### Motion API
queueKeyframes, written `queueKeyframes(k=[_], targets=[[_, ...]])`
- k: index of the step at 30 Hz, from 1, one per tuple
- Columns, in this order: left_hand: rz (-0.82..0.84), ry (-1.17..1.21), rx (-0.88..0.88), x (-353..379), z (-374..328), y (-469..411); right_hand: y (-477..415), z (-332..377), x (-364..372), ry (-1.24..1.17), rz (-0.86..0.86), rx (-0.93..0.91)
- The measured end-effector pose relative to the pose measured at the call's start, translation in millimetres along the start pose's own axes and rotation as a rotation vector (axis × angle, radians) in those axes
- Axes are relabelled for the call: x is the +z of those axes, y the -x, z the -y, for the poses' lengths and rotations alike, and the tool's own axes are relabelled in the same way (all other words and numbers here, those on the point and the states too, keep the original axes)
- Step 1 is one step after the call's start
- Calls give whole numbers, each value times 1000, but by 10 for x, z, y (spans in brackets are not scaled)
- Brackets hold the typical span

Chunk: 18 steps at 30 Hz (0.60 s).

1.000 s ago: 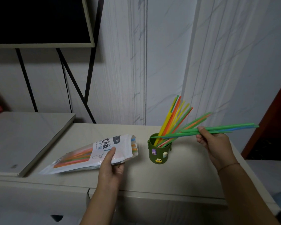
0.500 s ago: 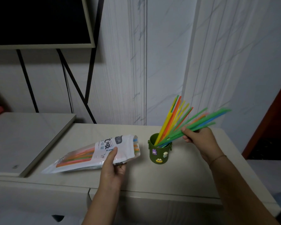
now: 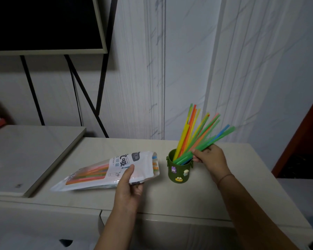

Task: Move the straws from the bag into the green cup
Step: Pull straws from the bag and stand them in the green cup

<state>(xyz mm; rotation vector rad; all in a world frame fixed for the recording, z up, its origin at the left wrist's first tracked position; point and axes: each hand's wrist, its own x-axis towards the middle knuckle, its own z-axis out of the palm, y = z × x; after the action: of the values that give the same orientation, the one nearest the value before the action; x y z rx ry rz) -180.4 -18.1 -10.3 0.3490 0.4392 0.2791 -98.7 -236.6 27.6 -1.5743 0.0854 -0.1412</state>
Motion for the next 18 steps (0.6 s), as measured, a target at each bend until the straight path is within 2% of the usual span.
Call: queueKeyframes(k=[3, 7, 18], targets=[[-6, 1, -11, 4, 13, 4, 13, -5, -19, -41, -99, -56], [2, -18, -17, 29, 42, 17, 17, -27, 14, -15, -143, -82], [3, -40, -43, 28, 75, 54, 19, -177, 74, 82, -46, -16]])
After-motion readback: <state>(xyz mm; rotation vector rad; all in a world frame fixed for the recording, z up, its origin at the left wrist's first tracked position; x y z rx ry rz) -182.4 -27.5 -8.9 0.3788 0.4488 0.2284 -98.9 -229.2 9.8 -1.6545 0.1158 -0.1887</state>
